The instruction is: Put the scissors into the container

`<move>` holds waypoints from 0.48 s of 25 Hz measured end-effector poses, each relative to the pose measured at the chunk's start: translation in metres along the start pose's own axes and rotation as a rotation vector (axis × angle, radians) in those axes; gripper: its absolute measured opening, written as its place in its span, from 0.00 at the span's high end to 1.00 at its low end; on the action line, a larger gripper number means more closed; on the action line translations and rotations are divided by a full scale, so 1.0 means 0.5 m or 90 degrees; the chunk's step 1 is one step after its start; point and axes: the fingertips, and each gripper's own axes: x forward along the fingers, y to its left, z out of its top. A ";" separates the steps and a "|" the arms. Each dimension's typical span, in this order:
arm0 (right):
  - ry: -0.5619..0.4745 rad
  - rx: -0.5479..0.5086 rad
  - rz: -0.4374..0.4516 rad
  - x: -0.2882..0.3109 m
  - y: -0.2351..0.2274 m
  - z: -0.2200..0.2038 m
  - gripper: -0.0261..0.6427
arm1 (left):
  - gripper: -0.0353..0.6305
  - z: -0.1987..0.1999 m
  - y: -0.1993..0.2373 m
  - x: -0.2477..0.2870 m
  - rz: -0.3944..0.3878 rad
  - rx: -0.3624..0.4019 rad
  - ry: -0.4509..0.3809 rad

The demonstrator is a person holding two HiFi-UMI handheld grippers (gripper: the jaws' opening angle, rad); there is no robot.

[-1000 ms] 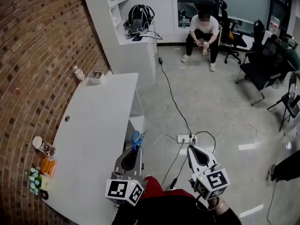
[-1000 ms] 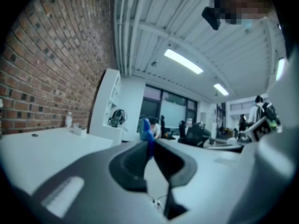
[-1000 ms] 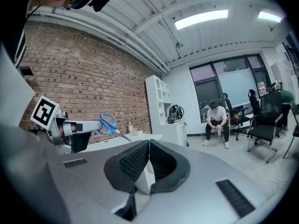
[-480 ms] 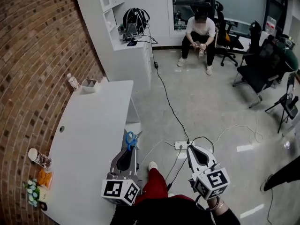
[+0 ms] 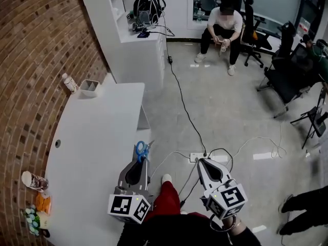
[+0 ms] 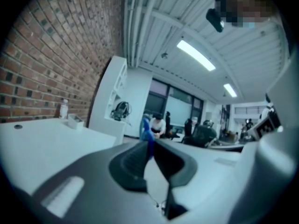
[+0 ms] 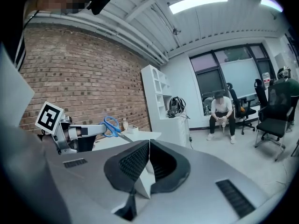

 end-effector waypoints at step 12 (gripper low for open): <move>0.066 0.001 0.047 0.270 -0.008 0.013 0.95 | 0.90 0.005 0.168 0.162 0.024 -0.031 0.033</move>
